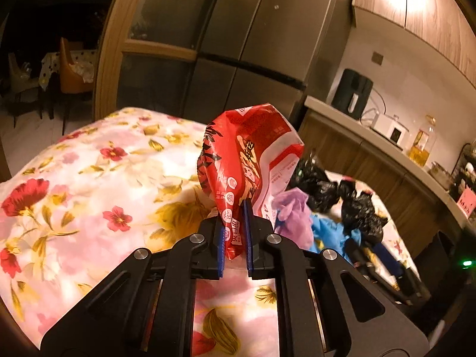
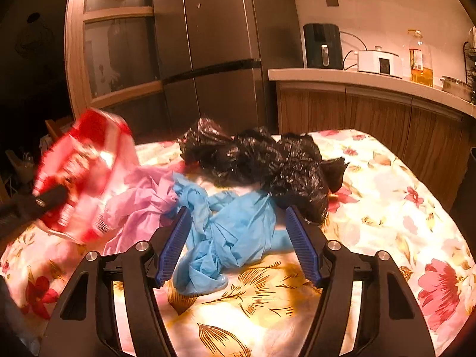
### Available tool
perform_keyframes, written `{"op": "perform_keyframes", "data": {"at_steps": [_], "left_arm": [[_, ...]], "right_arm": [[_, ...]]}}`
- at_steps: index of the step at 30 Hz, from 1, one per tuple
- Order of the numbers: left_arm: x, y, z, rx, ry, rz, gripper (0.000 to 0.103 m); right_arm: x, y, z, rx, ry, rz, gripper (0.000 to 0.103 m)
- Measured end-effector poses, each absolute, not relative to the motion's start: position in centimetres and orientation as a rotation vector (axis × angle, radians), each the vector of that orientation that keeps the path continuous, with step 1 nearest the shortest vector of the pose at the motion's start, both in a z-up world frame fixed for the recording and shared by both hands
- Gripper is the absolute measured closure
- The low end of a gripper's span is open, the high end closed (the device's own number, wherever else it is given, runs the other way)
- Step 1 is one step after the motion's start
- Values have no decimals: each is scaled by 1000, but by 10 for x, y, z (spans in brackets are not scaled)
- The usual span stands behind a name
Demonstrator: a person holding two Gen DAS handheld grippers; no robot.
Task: Collect trash
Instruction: 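Grasp the red-white snack bag with the left tool while the right tool grasps the blue glove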
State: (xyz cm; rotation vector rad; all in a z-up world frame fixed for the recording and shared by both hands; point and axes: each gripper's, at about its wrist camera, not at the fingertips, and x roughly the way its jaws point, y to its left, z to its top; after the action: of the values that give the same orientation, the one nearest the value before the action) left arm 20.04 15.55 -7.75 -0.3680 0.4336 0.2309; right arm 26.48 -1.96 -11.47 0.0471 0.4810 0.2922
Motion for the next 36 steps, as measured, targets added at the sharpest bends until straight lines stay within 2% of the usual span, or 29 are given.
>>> {"op": "perform_keyframes", "data": {"at_steps": [7, 10, 13, 15, 21, 36], "left_arm": [[181, 159, -62, -395, 386, 240, 94], [176, 156, -59, -392, 380, 235, 94], [172, 153, -57, -382, 378, 238, 94], [168, 152, -55, -379, 375, 237, 94], [158, 148, -49, -366, 361, 239, 94], [144, 103, -37, -329, 356, 164, 94]], "right_arm": [[274, -14, -125, 25, 541, 301, 56], [277, -14, -128, 33, 564, 319, 73], [276, -17, -127, 49, 560, 341, 84], [273, -19, -124, 59, 552, 349, 88], [252, -30, -108, 75, 487, 359, 92], [188, -83, -77, 93, 399, 358, 93]]}}
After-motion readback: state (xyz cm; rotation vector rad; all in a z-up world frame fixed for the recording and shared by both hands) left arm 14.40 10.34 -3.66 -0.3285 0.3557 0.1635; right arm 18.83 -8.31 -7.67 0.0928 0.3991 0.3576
